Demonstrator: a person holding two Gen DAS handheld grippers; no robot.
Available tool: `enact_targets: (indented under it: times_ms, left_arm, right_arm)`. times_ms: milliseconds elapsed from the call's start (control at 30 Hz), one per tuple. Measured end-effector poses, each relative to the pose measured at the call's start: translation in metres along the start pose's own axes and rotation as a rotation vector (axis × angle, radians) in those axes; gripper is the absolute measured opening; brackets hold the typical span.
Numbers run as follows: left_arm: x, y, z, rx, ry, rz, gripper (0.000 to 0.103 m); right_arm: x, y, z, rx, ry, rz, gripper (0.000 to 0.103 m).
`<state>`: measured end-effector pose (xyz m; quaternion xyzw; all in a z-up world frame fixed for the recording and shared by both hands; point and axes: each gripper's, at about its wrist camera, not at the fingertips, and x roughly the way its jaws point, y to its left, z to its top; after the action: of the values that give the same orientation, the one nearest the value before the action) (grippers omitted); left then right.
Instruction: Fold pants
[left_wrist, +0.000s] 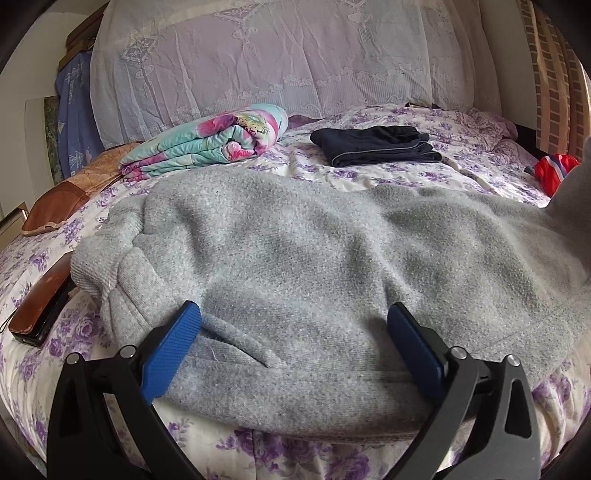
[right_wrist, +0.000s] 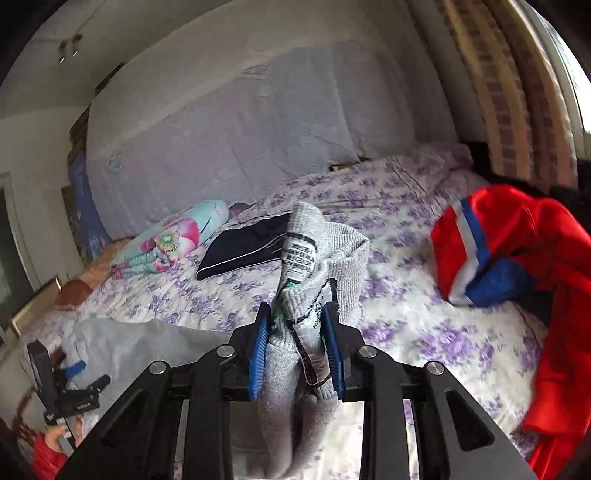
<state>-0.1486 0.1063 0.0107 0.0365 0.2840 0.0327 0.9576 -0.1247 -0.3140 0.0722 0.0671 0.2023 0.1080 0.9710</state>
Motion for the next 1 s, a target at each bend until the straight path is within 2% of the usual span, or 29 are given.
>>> enact_targets:
  times_ms: [167, 200, 267, 333, 367, 400, 467, 500, 533, 600, 667, 733, 867, 933, 967, 1000]
  left_arm:
    - [-0.001, 0.0, -0.002, -0.004, -0.009, -0.006, 0.099]
    - [-0.002, 0.0, -0.002, -0.005, -0.01, -0.008, 0.099]
    - [-0.002, 0.001, -0.003, -0.005, -0.012, -0.01, 0.099]
    - [-0.002, 0.0, -0.003, -0.005, -0.012, -0.012, 0.099]
    - [-0.002, 0.001, -0.004, -0.005, -0.013, -0.013, 0.099]
    - [-0.002, 0.001, -0.003, -0.005, -0.014, -0.014, 0.099]
    - [-0.003, 0.001, -0.004, -0.006, -0.019, -0.018, 0.099]
    - [-0.003, 0.001, -0.004, -0.008, -0.022, -0.02, 0.099]
    - [-0.003, 0.002, -0.003, -0.01, -0.023, -0.021, 0.099]
    - [-0.003, 0.002, -0.004, -0.014, -0.028, -0.021, 0.099]
    - [-0.003, 0.003, -0.004, -0.017, -0.03, -0.024, 0.098]
    - [-0.004, 0.003, -0.005, -0.018, -0.032, -0.026, 0.098]
    - [-0.005, 0.004, -0.005, -0.018, -0.033, -0.028, 0.098]
    - [-0.006, 0.004, -0.006, -0.02, -0.035, -0.031, 0.098]
    - [-0.006, 0.004, -0.006, -0.02, -0.035, -0.031, 0.098]
    - [-0.006, 0.004, -0.006, -0.02, -0.035, -0.031, 0.098]
  right_arm:
    - [0.033, 0.119, -0.015, -0.313, 0.048, 0.077, 0.025]
    - [0.043, 0.141, -0.024, -0.373, 0.077, 0.107, 0.017]
    - [0.067, 0.181, -0.05, -0.482, 0.189, 0.168, 0.015]
    - [0.084, 0.205, -0.079, -0.573, 0.286, 0.199, 0.013]
    - [0.085, 0.21, -0.089, -0.605, 0.306, 0.196, 0.013]
    - [0.078, 0.209, -0.091, -0.617, 0.289, 0.187, 0.015]
    - [0.049, 0.2, -0.084, -0.598, 0.199, 0.165, 0.036]
    - [0.037, 0.194, -0.077, -0.586, 0.14, 0.127, 0.056]
    - [0.027, 0.185, -0.069, -0.588, 0.091, 0.073, 0.068]
    - [0.028, 0.175, -0.061, -0.631, 0.075, -0.034, 0.076]
    - [0.043, 0.164, -0.059, -0.65, 0.133, -0.068, 0.076]
    - [0.055, 0.16, -0.067, -0.661, 0.188, -0.063, 0.076]
    - [0.072, 0.168, -0.088, -0.792, 0.171, -0.14, 0.078]
    - [0.078, 0.165, -0.082, -0.78, 0.18, -0.136, 0.077]
    - [0.082, 0.162, -0.076, -0.771, 0.179, -0.149, 0.072]
    - [0.085, 0.158, -0.07, -0.761, 0.182, -0.146, 0.057]
